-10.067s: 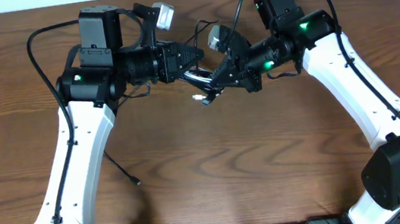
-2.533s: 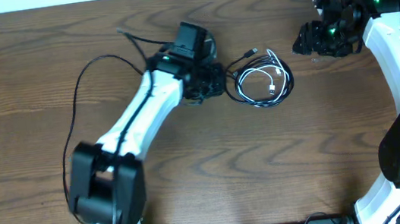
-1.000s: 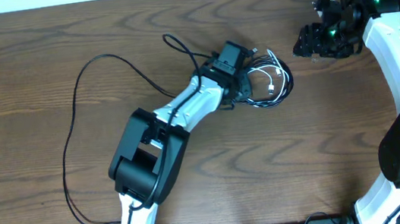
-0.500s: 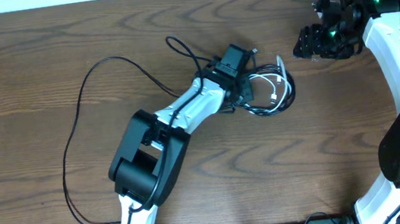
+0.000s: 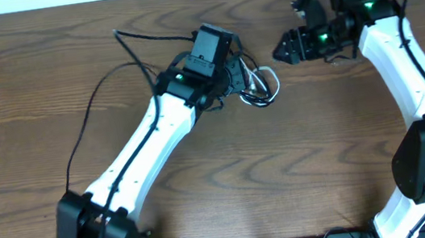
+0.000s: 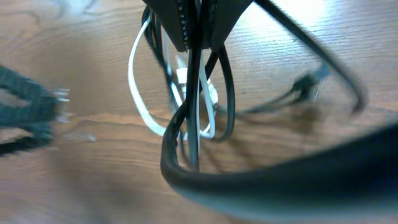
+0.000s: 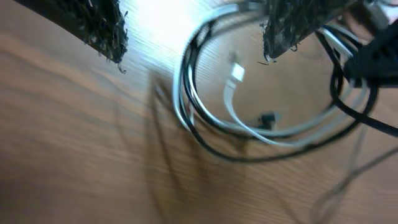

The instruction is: Untangle cables

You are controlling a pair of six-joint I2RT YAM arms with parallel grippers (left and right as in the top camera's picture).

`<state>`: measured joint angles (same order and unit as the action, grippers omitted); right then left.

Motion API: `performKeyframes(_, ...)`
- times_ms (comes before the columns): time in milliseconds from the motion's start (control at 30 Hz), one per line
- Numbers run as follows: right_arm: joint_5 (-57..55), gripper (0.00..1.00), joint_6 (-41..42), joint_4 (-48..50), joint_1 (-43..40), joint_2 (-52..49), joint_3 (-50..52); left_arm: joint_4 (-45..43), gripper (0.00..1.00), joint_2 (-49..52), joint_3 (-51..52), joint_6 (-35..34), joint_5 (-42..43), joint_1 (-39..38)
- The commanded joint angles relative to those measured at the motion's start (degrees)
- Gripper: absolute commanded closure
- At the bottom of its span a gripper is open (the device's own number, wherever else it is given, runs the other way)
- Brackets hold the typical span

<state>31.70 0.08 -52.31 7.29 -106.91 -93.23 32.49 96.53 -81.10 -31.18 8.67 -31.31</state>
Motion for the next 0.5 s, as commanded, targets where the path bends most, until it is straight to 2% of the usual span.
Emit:
performKeyframes(0, 4.66, 0.32, -1.49, 0.92, 1.99, 0.17, 0.24, 0.72, 0.93, -1.05, -0.39, 3.32, -0.2, 0.55)
performKeyframes(200, 4.66, 0.32, -1.44, 0.22, 3.13, 0.17, 0.24, 4.04, 0.93, -3.21, -0.39, 3.5, 0.87, 3.67)
performKeyframes(300, 4.66, 0.32, -0.92, 0.04, 3.32, 0.17, 0.24, 3.89, 0.93, -4.79, -0.39, 5.9, 6.99, 5.38)
performKeyframes(467, 4.68, 0.32, -0.22, 0.07, 3.32, 0.17, 0.24, 2.89, 0.93, -6.84, -0.39, 6.08, 16.63, 9.44)
